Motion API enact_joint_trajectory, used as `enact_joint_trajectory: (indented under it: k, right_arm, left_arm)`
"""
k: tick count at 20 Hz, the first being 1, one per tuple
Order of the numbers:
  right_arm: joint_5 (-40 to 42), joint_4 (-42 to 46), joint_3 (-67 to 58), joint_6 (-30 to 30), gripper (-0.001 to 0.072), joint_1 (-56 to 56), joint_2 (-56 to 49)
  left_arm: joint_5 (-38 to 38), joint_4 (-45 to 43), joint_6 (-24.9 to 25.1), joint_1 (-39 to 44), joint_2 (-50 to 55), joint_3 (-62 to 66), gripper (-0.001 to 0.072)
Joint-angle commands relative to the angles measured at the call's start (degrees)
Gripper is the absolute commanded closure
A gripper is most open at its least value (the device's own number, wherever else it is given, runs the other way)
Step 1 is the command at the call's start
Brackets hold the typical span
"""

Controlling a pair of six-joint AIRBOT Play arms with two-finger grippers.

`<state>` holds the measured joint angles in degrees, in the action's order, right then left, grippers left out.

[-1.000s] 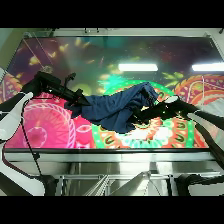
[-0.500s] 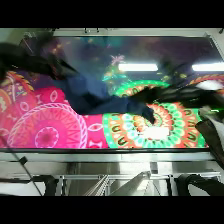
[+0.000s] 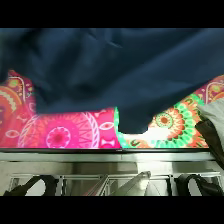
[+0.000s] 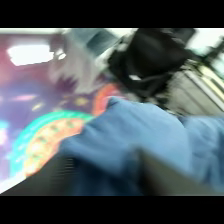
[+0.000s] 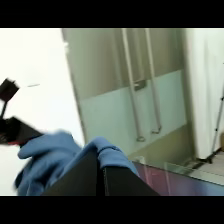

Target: Fold the shirts.

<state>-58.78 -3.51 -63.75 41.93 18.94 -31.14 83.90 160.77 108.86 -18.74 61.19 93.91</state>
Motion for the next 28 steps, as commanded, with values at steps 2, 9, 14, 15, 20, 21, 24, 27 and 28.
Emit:
enact_joint_trajectory:
  k: [2,9,14,15,20,21,24,27,28]
  right_arm:
    - [-1.27,2.47,-0.33,4.26,0.0693,1.09,-9.92]
    - [-7.37,9.99,-0.31,5.88,0.0693,-18.36,-39.91]
    - [2.16,9.97,-0.31,3.26,0.0693,-39.93,-55.01]
    - [2.93,9.77,-0.33,3.28,0.0693,-42.84,-57.64]
    - [-0.66,9.84,-0.35,1.14,0.0203,-49.51,-62.05]
    - [-3.98,10.01,-0.35,1.64,0.0045,-47.50,-61.37]
    - [-14.99,12.33,-0.35,4.96,0.0053,-35.21,-58.64]
    - [-20.94,20.06,-0.35,9.88,0.0054,-17.84,-55.19]
    - [-21.16,22.99,-0.35,10.73,0.0054,-11.63,-54.21]
  left_arm:
    - [-6.91,-12.74,-1.97,2.99,-2.58,-14.56,-0.0013]
    - [-11.26,-15.10,-2.32,11.13,13.11,-26.93,-0.0011]
    - [-11.89,-15.28,1.79,21.53,24.04,-26.40,-0.0011]
    - [-11.87,-15.23,1.79,22.58,25.81,-25.49,-0.0011]
    - [-8.66,-15.23,1.73,24.61,30.67,-20.87,-0.0011]
    - [-7.15,-15.26,1.70,24.61,31.08,-19.96,-0.0011]
    - [-3.67,-15.56,1.68,24.44,31.12,-19.15,-0.0012]
    - [-3.58,-16.83,1.68,24.50,31.15,-21.24,-0.0012]
    - [-4.20,-16.83,1.68,24.74,31.15,-22.64,-0.0012]
